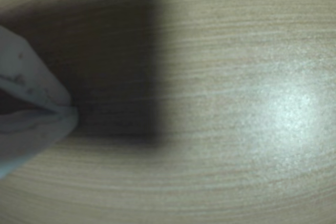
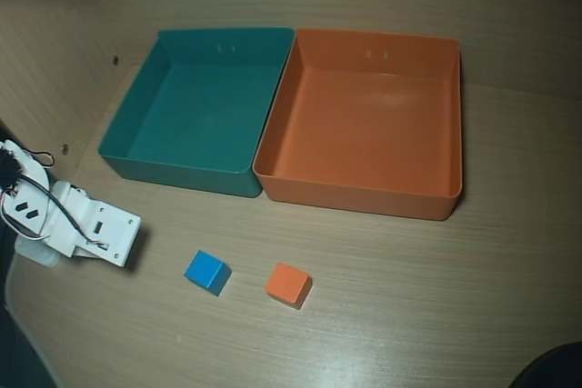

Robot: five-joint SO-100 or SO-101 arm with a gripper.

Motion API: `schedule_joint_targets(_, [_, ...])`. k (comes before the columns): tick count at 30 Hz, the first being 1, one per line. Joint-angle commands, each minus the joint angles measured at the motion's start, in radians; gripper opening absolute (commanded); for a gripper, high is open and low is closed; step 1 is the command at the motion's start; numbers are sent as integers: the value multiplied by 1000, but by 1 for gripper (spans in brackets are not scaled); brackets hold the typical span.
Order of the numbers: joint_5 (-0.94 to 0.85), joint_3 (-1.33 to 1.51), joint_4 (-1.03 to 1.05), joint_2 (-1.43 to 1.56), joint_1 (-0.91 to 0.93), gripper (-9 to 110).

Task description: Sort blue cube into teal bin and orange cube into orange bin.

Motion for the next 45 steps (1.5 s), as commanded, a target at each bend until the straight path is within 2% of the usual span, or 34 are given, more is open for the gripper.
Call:
schedule_joint_targets(1, [9, 37, 8, -2, 3, -4])
schedule_joint_targets(4, [14, -34, 5, -17, 8, -2])
schedule_joint_targets(8, [15, -193, 5, -155, 9, 10])
schedule_joint_targets(13, [15, -512, 3, -486, 38, 27])
schedule_joint_targets(17, [15, -825, 3, -795, 52, 36])
schedule_joint_targets(25, [15, -1410, 3, -1373, 57, 36])
schedule_joint_targets(31, [15, -1672, 9, -1681, 86, 36])
schedule_joint_targets(38, [15, -1782, 9, -1921, 104, 36])
schedule_joint_targets(45, [2, -1790, 5, -2016, 89, 36])
